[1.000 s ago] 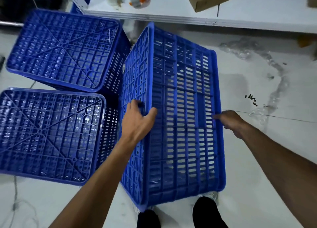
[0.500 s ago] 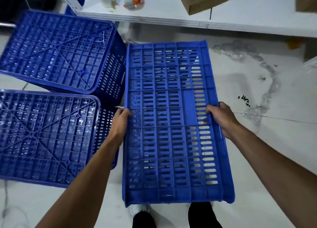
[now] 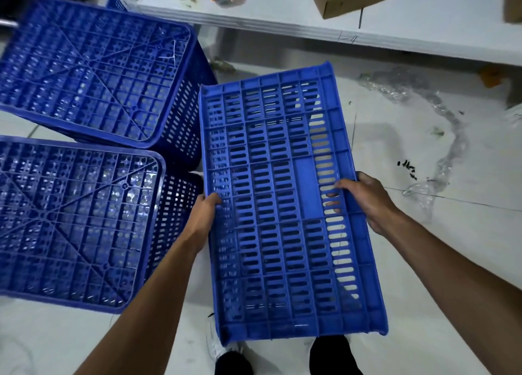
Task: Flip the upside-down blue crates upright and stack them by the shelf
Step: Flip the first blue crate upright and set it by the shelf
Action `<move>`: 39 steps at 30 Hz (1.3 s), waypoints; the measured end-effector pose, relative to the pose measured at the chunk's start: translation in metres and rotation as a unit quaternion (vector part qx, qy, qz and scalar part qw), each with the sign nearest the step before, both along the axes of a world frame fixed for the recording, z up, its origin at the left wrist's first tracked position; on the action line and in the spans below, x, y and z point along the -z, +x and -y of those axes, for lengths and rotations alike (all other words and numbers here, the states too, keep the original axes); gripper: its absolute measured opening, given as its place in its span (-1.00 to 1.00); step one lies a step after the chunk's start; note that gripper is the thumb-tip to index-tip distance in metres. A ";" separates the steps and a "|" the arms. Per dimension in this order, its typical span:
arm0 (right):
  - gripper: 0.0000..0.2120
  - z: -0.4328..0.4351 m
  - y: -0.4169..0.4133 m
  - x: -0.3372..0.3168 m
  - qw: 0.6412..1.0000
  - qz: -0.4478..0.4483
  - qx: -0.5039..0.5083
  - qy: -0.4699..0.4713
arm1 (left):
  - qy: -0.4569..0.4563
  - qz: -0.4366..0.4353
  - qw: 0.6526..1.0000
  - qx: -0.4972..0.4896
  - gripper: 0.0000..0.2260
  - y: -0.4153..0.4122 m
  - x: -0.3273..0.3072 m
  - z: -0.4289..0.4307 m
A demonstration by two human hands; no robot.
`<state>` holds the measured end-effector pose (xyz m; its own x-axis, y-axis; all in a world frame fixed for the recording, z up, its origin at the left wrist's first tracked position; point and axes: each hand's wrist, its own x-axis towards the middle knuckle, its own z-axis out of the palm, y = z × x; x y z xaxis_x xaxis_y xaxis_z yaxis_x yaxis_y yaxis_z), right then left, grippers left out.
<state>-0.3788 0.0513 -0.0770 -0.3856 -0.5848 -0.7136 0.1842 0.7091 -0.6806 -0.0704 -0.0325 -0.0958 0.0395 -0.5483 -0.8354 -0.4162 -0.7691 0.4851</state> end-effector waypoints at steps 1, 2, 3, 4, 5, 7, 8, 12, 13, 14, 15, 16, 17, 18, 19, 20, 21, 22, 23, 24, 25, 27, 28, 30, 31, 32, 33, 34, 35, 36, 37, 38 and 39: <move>-0.84 0.004 0.004 -0.005 1.000 0.002 -0.016 -0.008 | 0.002 0.016 1.000 0.003 -0.48 0.002 -0.001 0.004; -0.82 0.009 0.007 -0.011 0.999 0.006 -0.032 -0.016 | -0.003 0.029 1.000 0.008 -0.53 0.003 -0.005 0.008; -0.80 0.014 0.010 -0.018 0.998 0.016 -0.048 -0.024 | -0.003 0.051 0.999 0.014 -0.51 0.006 -0.003 0.012; -0.78 0.021 0.016 -0.020 0.998 0.019 -0.062 -0.026 | -0.005 0.075 0.997 0.029 -0.46 0.010 -0.003 0.014; -0.74 0.026 0.022 -0.026 0.997 0.017 -0.075 -0.028 | -0.002 0.096 0.994 0.045 -0.40 0.013 -0.007 0.015; -0.53 0.039 0.039 -0.036 0.994 -0.018 -0.107 -0.032 | -0.005 0.132 0.988 0.085 -0.33 0.021 -0.020 0.015; -0.42 0.044 0.047 -0.041 0.989 -0.042 -0.135 -0.036 | -0.004 0.147 0.983 0.111 -0.30 0.022 -0.027 0.013; -0.34 0.064 0.074 -0.055 0.973 -0.094 -0.208 -0.044 | -0.023 0.123 0.962 0.243 -0.16 0.006 -0.056 0.012; -0.39 0.068 0.082 -0.063 0.968 -0.110 -0.220 -0.045 | -0.039 0.108 0.957 0.266 -0.09 -0.002 -0.063 0.011; -0.44 0.071 0.087 -0.066 0.965 -0.130 -0.225 -0.034 | -0.050 0.098 0.954 0.278 -0.06 -0.013 -0.068 0.007; -0.49 0.071 0.093 -0.069 0.962 -0.150 -0.226 -0.030 | -0.068 0.095 0.950 0.289 -0.07 -0.022 -0.072 0.003; -0.55 0.071 0.097 -0.067 0.959 -0.170 -0.227 -0.024 | -0.095 0.095 0.944 0.302 -0.10 -0.033 -0.078 -0.002; -0.60 0.071 0.101 -0.063 0.955 -0.190 -0.227 -0.030 | -0.114 0.097 0.936 0.317 -0.11 -0.043 -0.082 -0.008; -0.65 0.070 0.105 -0.062 0.950 -0.207 -0.231 -0.028 | -0.125 0.096 0.930 0.333 -0.10 -0.053 -0.086 -0.015; -0.69 0.069 0.108 -0.061 0.946 -0.220 -0.238 -0.025 | -0.123 0.090 0.924 0.350 -0.06 -0.060 -0.089 -0.022; -0.71 0.069 0.111 -0.059 0.941 -0.229 -0.248 -0.019 | -0.112 0.082 0.917 0.373 0.00 -0.065 -0.090 -0.029; -0.73 0.068 0.115 -0.059 0.935 -0.238 -0.260 -0.012 | -0.099 0.082 0.908 0.400 0.06 -0.069 -0.090 -0.034; -0.74 0.067 0.119 -0.058 0.930 -0.245 -0.274 -0.007 | -0.089 0.088 0.900 0.419 0.11 -0.071 -0.088 -0.039; -0.75 0.066 0.124 -0.059 0.923 -0.256 -0.287 -0.004 | -0.082 0.099 0.897 0.423 0.10 -0.073 -0.086 -0.043; -0.76 0.066 0.129 -0.059 0.915 -0.269 -0.300 -0.002 | -0.087 0.119 0.899 0.413 0.04 -0.075 -0.081 -0.046; -0.76 0.064 0.135 -0.059 0.907 -0.281 -0.315 0.000 | -0.105 0.151 0.897 0.401 -0.09 -0.078 -0.077 -0.048; -0.74 0.062 0.147 -0.056 0.897 -0.285 -0.338 0.000 | -0.154 0.216 0.880 0.394 -0.36 -0.081 -0.070 -0.049; -0.73 0.062 0.150 -0.052 0.895 -0.280 -0.346 -0.006 | -0.178 0.232 0.873 0.389 -0.44 -0.081 -0.067 -0.049; -0.71 0.062 0.152 -0.048 0.898 -0.247 -0.363 -0.028 | -0.206 0.231 0.883 0.353 -0.49 -0.073 -0.060 -0.048; -0.69 0.063 0.150 -0.047 0.906 -0.210 -0.367 -0.036 | -0.207 0.221 0.895 0.329 -0.49 -0.068 -0.059 -0.046; -0.63 0.063 0.149 -0.046 0.912 -0.169 -0.373 -0.034 | -0.201 0.210 0.909 0.299 -0.50 -0.063 -0.058 -0.042; -0.57 0.062 0.149 -0.045 0.915 -0.135 -0.379 -0.028 | -0.194 0.199 0.922 0.270 -0.53 -0.058 -0.058 -0.038; -0.53 0.061 0.149 -0.045 0.915 -0.114 -0.386 -0.017 | -0.187 0.191 0.931 0.249 -0.56 -0.055 -0.057 -0.034; -0.52 0.058 0.148 -0.043 0.917 -0.098 -0.387 -0.007 | -0.179 0.186 0.936 0.239 -0.58 -0.054 -0.057 -0.030; -0.50 0.053 0.148 -0.041 0.919 -0.091 -0.384 0.005 | -0.172 0.182 0.940 0.233 -0.59 -0.055 -0.057 -0.027; -0.50 0.049 0.147 -0.038 0.922 -0.097 -0.375 0.014 | -0.164 0.182 0.943 0.226 -0.60 -0.056 -0.058 -0.025; -0.50 0.043 0.145 -0.035 0.925 -0.114 -0.362 0.026 | -0.159 0.181 0.947 0.215 -0.62 -0.058 -0.059 -0.023; -0.50 0.036 0.142 -0.031 0.924 -0.138 -0.353 0.043 | -0.151 0.180 0.951 0.202 -0.65 -0.061 -0.059 -0.022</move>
<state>-0.2372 0.0156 -0.0456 -0.1043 -0.7059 -0.7006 -0.5171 0.6402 -0.5681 -0.1311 -0.0109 -0.0366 0.0278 -0.7916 -0.6104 -0.8293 -0.3592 0.4281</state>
